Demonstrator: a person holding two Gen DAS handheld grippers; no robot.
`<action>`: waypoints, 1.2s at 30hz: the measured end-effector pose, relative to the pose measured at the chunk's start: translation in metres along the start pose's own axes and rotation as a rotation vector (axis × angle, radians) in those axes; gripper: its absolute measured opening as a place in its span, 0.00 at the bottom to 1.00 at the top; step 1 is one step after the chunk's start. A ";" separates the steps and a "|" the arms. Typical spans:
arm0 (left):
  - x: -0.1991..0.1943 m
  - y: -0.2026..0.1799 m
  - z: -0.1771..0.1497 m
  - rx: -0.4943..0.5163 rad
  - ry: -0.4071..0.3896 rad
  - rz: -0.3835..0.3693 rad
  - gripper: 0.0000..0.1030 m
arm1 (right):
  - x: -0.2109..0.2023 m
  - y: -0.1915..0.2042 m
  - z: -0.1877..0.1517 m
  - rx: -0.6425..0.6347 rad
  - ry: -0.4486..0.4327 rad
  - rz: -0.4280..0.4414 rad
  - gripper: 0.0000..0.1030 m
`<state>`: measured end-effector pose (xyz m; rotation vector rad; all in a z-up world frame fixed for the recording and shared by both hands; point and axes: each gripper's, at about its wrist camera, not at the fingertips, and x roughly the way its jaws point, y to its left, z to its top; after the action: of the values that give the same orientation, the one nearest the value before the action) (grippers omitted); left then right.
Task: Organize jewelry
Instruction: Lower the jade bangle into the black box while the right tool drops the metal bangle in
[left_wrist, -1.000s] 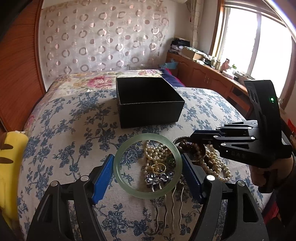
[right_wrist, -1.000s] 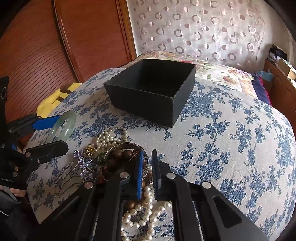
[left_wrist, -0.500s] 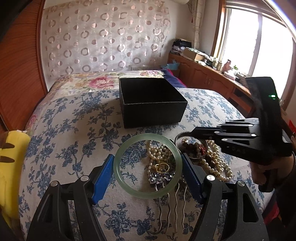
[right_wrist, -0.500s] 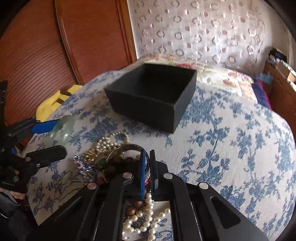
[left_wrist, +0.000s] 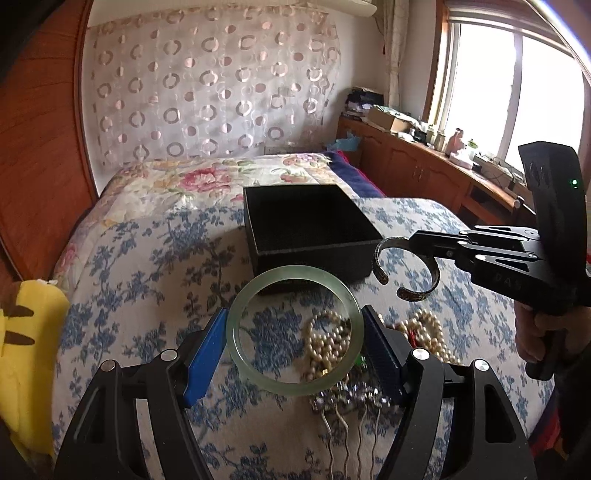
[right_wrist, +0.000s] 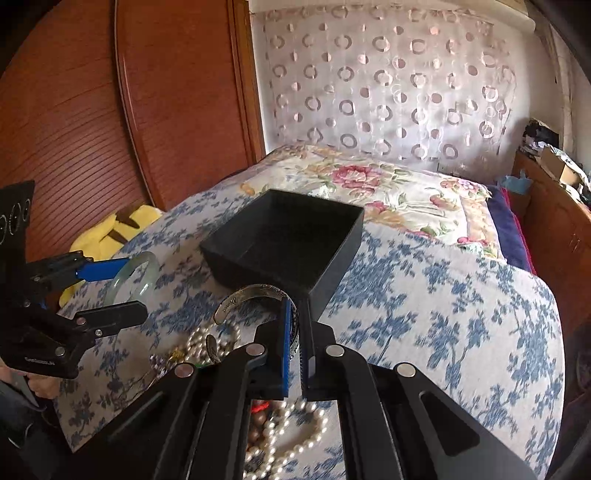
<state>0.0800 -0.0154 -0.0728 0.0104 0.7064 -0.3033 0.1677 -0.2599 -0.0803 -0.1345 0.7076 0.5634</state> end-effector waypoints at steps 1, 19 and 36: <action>0.001 0.001 0.002 0.000 -0.002 0.000 0.67 | 0.001 -0.001 0.002 0.000 -0.003 -0.001 0.05; 0.033 0.015 0.052 0.017 -0.006 0.025 0.67 | 0.054 -0.017 0.060 -0.044 -0.028 -0.014 0.05; 0.078 0.007 0.081 0.082 0.045 0.015 0.67 | 0.054 -0.031 0.053 -0.025 -0.009 0.006 0.06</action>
<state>0.1896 -0.0393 -0.0618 0.1003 0.7384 -0.3180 0.2485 -0.2461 -0.0772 -0.1530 0.6928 0.5782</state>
